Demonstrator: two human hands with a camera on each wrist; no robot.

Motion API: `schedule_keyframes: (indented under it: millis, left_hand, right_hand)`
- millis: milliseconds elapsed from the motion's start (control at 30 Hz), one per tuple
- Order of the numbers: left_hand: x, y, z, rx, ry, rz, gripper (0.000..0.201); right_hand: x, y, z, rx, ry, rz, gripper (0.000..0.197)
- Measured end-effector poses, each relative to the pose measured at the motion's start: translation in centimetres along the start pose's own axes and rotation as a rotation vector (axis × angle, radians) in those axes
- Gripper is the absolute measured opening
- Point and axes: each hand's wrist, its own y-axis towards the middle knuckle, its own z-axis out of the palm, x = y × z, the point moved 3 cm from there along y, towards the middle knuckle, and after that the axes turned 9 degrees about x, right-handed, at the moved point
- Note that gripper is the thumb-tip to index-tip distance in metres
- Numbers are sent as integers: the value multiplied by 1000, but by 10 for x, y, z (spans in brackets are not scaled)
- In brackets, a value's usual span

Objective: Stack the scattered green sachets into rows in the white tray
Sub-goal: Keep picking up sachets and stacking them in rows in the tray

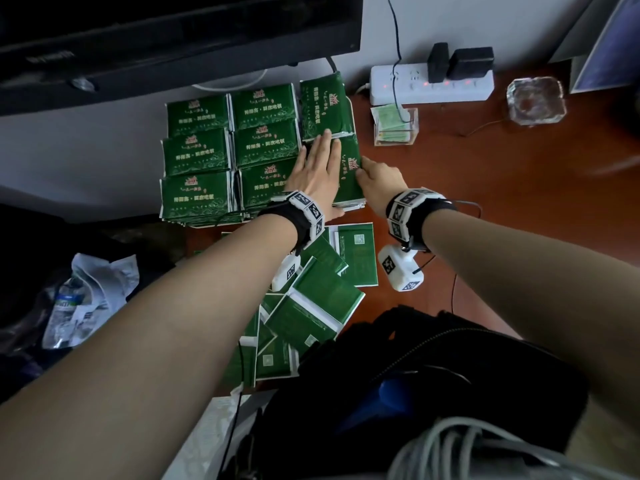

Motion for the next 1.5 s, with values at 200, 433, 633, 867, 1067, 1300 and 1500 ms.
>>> schedule_keyframes:
  millis: [200, 433, 633, 867, 1067, 1300, 1500]
  left_hand:
    - [-6, 1, 3, -9, 18, -42, 144]
    - [-5, 3, 10, 8, -34, -60, 131]
    - [-5, 4, 7, -7, -67, -43, 125]
    - [-5, 5, 8, -31, -84, -37, 121]
    - [-5, 5, 8, -32, -86, -33, 125]
    - [-5, 0, 4, -46, -74, -27, 131]
    - [-3, -16, 3, -62, -54, -24, 131]
  right_hand:
    - [0, -2, 6, 34, 78, 44, 43]
    - [4, 4, 14, 58, 75, 48, 39]
    - [6, 6, 16, 54, 110, 62, 40]
    - [6, 8, 15, 34, 114, 66, 42]
    - [5, 9, 14, 47, 108, 45, 49]
    - [5, 12, 11, 44, 82, 13, 54]
    - [-1, 4, 1, 13, 53, 44, 56]
